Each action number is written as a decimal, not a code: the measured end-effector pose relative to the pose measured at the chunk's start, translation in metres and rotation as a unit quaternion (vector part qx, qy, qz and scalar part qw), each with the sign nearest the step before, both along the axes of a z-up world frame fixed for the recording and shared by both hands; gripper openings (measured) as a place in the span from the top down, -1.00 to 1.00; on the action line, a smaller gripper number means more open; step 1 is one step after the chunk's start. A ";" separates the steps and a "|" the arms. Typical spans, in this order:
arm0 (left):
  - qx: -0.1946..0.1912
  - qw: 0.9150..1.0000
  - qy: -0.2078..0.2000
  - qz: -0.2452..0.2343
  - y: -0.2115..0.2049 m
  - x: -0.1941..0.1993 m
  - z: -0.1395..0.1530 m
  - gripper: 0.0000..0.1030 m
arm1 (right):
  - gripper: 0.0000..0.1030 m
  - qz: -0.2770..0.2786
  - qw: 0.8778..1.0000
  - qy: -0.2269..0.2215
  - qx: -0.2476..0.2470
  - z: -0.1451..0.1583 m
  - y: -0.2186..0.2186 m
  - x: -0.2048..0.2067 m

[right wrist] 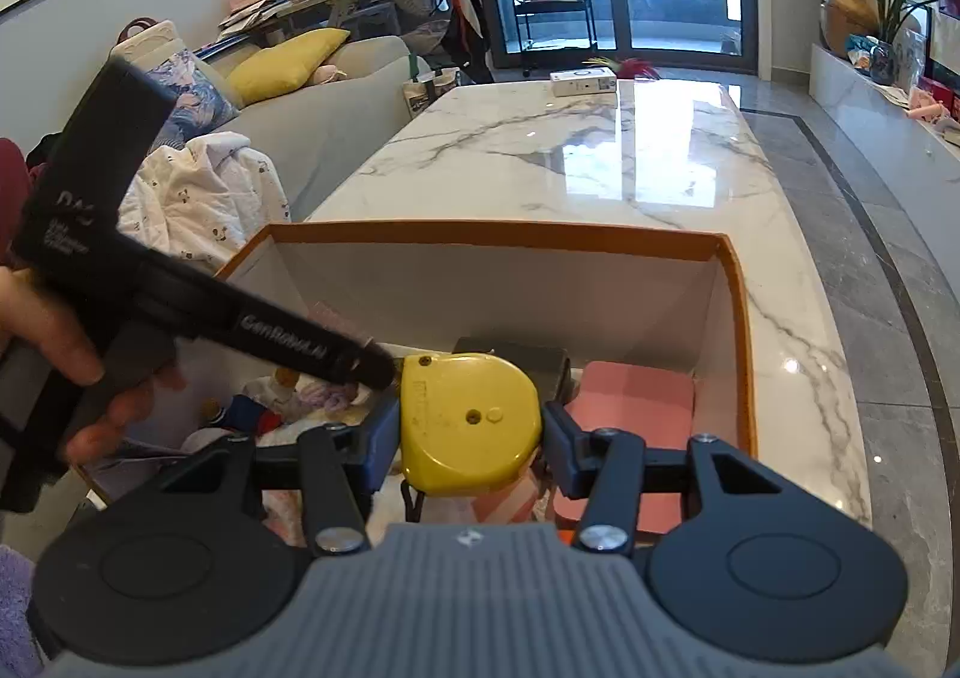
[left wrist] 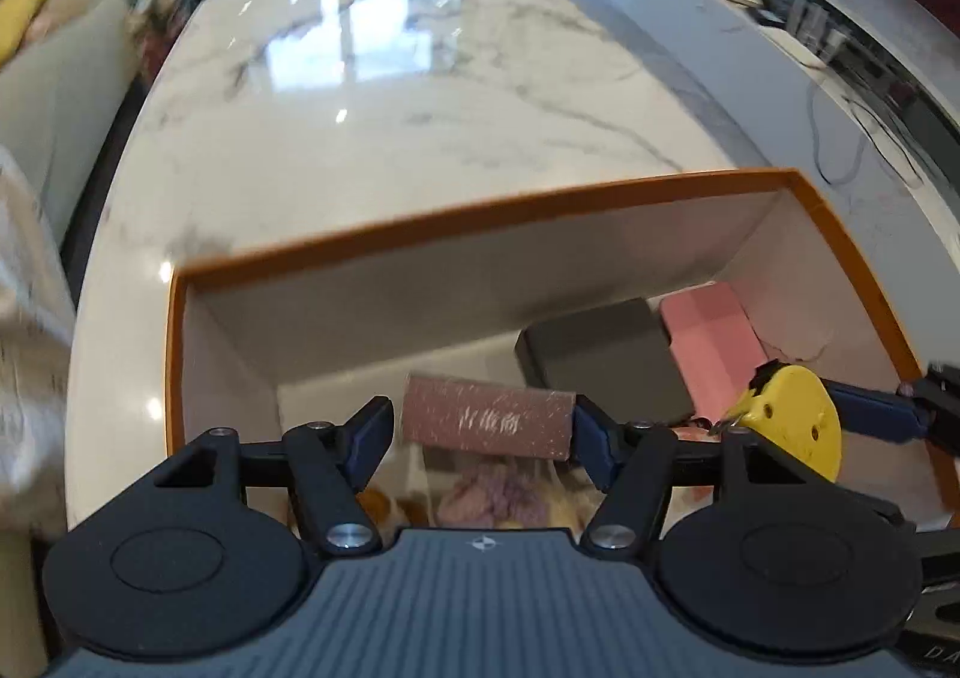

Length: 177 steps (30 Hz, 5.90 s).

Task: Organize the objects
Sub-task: 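Lift and carry the book box and tape measure over the orange box, then lower the book box into the box and open the left tool while the right tool releases the tape measure, then withdraw both tools from the orange box, then grasp the small brown cardboard box with the left tool, then grasp the white paper card with the right tool while the left tool holds the brown box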

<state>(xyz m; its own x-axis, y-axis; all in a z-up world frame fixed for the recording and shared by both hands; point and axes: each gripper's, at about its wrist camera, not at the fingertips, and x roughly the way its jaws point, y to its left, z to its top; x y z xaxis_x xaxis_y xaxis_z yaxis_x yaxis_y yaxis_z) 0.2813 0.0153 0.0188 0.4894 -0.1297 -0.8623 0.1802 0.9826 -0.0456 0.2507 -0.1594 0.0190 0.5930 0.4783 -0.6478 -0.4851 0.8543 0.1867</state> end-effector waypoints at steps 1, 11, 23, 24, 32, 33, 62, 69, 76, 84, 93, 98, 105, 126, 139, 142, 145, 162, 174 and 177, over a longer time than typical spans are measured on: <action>0.017 1.000 -0.007 -0.012 -0.003 0.000 0.000 -0.46 | -0.02 0.000 1.000 0.000 0.000 0.000 0.000 0.000; -0.016 1.000 0.008 0.015 0.005 0.018 0.000 -0.27 | -0.02 -0.001 1.000 0.003 -0.003 -0.002 -0.001 0.005; -0.069 0.989 -0.008 0.128 0.017 0.036 0.000 -0.28 | -0.02 0.012 1.000 0.002 -0.005 -0.003 0.007 0.010; -0.076 0.988 -0.009 0.132 0.020 0.035 -0.001 -0.28 | -0.02 0.011 1.000 0.003 -0.006 -0.003 0.007 0.010; -0.103 0.988 -0.036 0.108 0.024 0.024 0.013 -0.33 | -0.02 0.017 1.000 0.016 -0.011 -0.004 0.013 0.017; -0.107 0.988 -0.040 0.107 0.026 0.022 0.017 -0.34 | -0.02 0.016 1.000 0.021 -0.010 -0.004 0.014 0.019; -0.133 0.980 -0.104 0.106 0.088 -0.043 0.040 -0.34 | -0.02 -0.048 0.985 0.162 -0.024 -0.034 0.103 0.085; -0.129 0.979 -0.105 0.114 0.096 -0.052 0.039 -0.34 | -0.06 -0.043 0.988 0.145 -0.031 -0.028 0.105 0.083; -0.131 0.979 -0.111 0.114 0.096 -0.059 0.041 -0.34 | 0.30 -0.029 0.989 0.143 -0.031 -0.019 0.103 0.078; -0.123 0.978 -0.116 0.120 0.101 -0.072 0.049 -0.34 | 0.49 -0.035 0.983 0.173 -0.058 -0.041 0.106 0.085; -0.100 0.980 -0.141 0.097 0.106 -0.111 0.070 -0.34 | 0.51 -0.025 0.996 0.084 -0.026 0.011 0.089 0.045; -0.081 0.982 -0.155 0.078 0.105 -0.145 0.079 -0.38 | 0.37 -0.006 1.000 0.019 -0.008 0.046 0.074 -0.001; -0.013 0.984 -0.169 0.054 0.098 -0.188 0.072 -0.52 | 0.24 -0.002 0.998 -0.049 0.027 0.072 0.042 -0.067; 0.101 0.991 -0.090 0.021 0.098 -0.168 -0.031 -0.60 | 0.04 -0.067 0.997 0.012 -0.032 -0.029 -0.020 -0.157; 0.085 0.993 -0.071 0.030 0.098 -0.153 -0.044 -0.07 | -0.04 -0.118 0.989 -0.011 -0.091 -0.040 -0.028 -0.149; 0.078 0.994 -0.068 0.047 0.099 -0.158 -0.043 -0.06 | -0.04 -0.136 0.985 -0.024 -0.103 -0.040 -0.033 -0.147; 0.056 0.994 -0.069 0.071 0.102 -0.171 -0.038 -0.06 | -0.02 -0.160 0.981 -0.038 -0.105 -0.035 -0.044 -0.145; -0.004 0.993 -0.060 0.100 0.056 -0.231 -0.022 -0.06 | 0.41 -0.280 0.958 -0.063 0.019 0.007 -0.094 -0.113; -0.026 0.995 -0.071 0.069 0.019 -0.239 -0.014 -0.06 | 0.55 -0.275 0.960 -0.052 -0.020 -0.005 -0.084 -0.099; -0.026 0.995 -0.071 0.069 0.016 -0.242 -0.014 -0.06 | 0.58 -0.273 0.961 -0.037 -0.031 -0.009 -0.082 -0.094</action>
<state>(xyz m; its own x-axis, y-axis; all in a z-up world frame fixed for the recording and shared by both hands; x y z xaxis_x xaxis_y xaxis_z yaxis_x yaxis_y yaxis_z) 0.0396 0.0313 0.0053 0.6227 -0.0950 -0.7766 0.0518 0.9954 -0.0803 0.1567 -0.2414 0.0103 0.7898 0.0449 -0.6117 0.0280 0.9936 0.1092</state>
